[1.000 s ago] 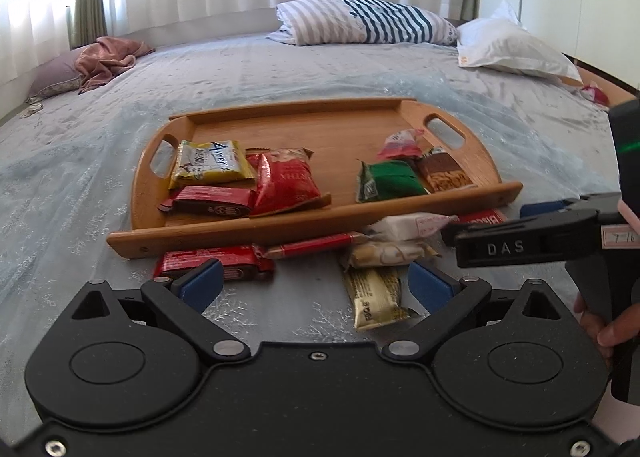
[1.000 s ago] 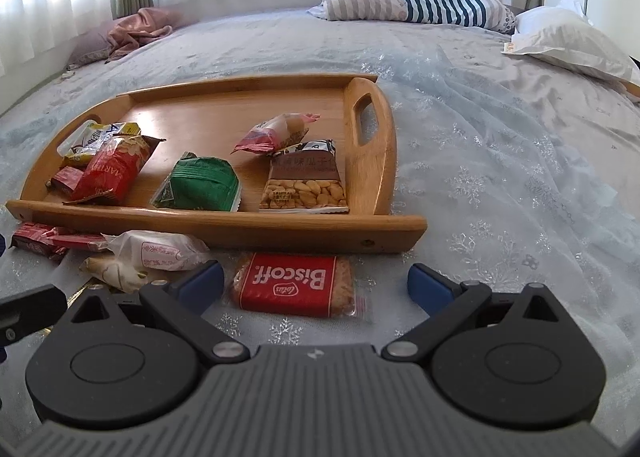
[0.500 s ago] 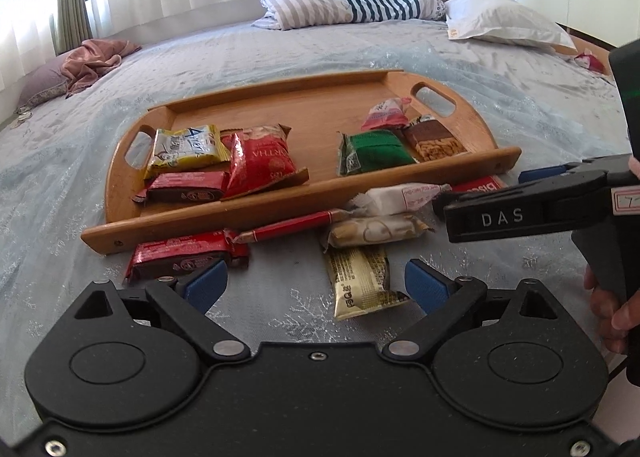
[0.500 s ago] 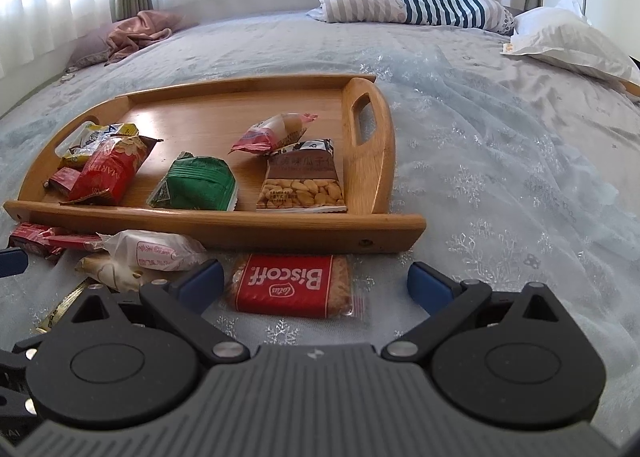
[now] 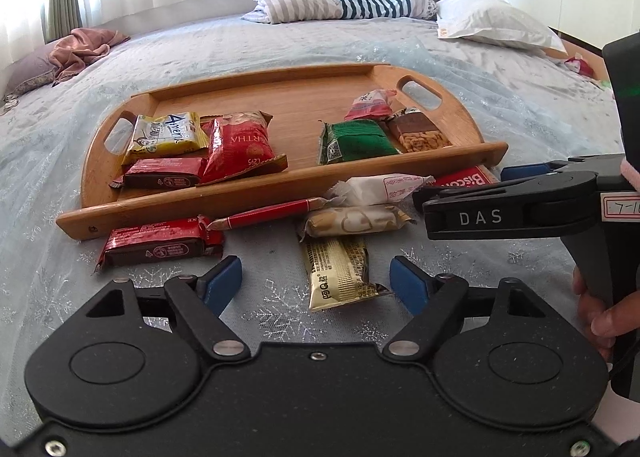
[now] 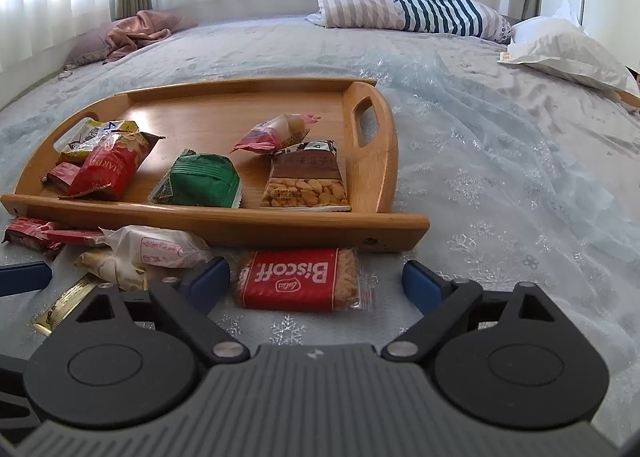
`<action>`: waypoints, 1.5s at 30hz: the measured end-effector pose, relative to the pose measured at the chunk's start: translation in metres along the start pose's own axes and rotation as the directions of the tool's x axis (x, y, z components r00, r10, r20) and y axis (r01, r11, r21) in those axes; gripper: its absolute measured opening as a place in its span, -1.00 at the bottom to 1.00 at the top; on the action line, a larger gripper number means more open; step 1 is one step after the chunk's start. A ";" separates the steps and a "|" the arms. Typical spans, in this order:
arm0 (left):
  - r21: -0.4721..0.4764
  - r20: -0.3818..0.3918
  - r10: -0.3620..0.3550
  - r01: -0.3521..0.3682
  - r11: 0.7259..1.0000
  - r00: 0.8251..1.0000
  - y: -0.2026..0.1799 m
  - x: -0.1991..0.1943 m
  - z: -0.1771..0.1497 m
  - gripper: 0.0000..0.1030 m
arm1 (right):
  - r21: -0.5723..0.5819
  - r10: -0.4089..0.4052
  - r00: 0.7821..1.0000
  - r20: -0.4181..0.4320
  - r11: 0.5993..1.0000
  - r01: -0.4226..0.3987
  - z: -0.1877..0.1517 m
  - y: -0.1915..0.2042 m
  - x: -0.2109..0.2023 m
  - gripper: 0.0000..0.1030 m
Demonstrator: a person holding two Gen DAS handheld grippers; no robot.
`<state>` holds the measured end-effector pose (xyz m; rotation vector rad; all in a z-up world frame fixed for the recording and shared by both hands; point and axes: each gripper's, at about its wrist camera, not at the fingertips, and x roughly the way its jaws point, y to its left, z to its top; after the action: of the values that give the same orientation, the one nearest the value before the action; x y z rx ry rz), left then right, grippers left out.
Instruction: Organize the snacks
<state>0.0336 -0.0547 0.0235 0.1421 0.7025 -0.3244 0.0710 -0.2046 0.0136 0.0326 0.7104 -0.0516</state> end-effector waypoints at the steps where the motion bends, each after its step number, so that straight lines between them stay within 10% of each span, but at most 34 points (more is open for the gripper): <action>1: 0.003 0.004 0.001 -0.001 1.000 1.000 -0.001 0.000 0.000 0.49 | 0.000 -0.001 1.000 0.002 1.000 0.001 0.000 0.000 0.000 0.72; 12: 0.001 0.026 -0.025 0.025 1.000 0.999 -0.001 -0.008 -0.001 -0.26 | -0.012 0.011 1.000 0.023 1.000 -0.011 -0.001 0.006 -0.007 0.36; 33: -0.032 0.126 0.014 -0.010 0.999 0.992 0.016 -0.052 0.003 -0.29 | -0.046 -0.005 0.998 0.063 0.999 0.007 -0.008 0.010 -0.011 0.26; 45: -0.044 0.184 0.033 -0.025 0.999 0.982 0.023 -0.066 0.010 -0.30 | 0.075 0.110 0.990 0.090 0.990 -0.117 0.003 -0.012 -0.035 0.25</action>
<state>0.0007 -0.0190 0.0745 0.0814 0.5227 -0.2904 0.0459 -0.2158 0.0390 0.1465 0.6189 0.0280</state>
